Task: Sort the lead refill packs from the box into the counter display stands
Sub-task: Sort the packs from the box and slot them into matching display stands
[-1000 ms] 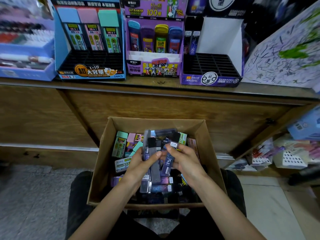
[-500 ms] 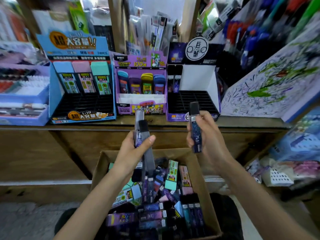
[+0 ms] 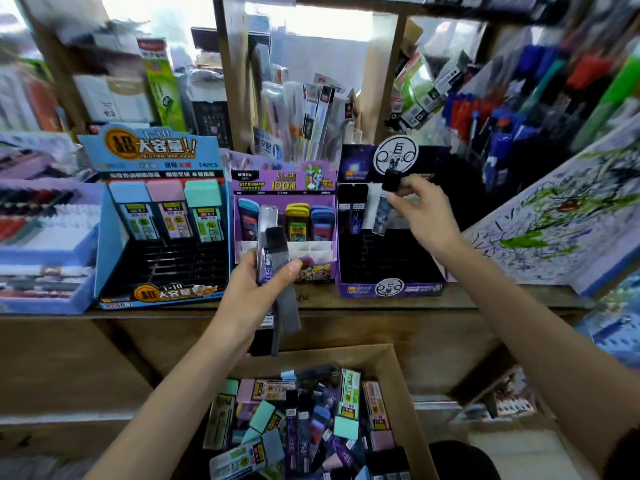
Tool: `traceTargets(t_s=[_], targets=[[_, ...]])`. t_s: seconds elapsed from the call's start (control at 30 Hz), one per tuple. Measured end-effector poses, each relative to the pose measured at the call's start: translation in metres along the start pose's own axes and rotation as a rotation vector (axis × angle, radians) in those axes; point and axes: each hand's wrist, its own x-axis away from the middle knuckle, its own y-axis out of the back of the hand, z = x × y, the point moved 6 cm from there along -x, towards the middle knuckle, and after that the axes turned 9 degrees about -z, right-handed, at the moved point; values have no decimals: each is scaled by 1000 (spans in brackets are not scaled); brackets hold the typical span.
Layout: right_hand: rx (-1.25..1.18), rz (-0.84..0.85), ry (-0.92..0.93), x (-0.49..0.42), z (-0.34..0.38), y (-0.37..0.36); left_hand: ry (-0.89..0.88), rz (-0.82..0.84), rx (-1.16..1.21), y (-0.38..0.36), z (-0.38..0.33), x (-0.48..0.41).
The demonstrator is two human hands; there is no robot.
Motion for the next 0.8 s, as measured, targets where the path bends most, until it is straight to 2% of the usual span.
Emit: traceTargets(t_s=[0.17, 0.3, 0.5, 0.67, 0.77, 0.8], targets=[[95, 90, 52, -11, -10, -21, -19, 3, -13, 2, 1, -9], [7, 174, -28, -20, -15, -22, -14, 13, -31, 2, 5, -13], [-129, 100, -282, -19, -48, -33, -7, 20, -16, -2, 6, -13], [11, 34, -301, -20, -53, -34, -17, 20, -11, -5, 4, -9], [341, 103, -263, -13, -43, -31, -26, 25, 1, -8, 0, -6], [402, 75, -244, -8, -35, -27, -27, 30, 1, -9, -1, -4]])
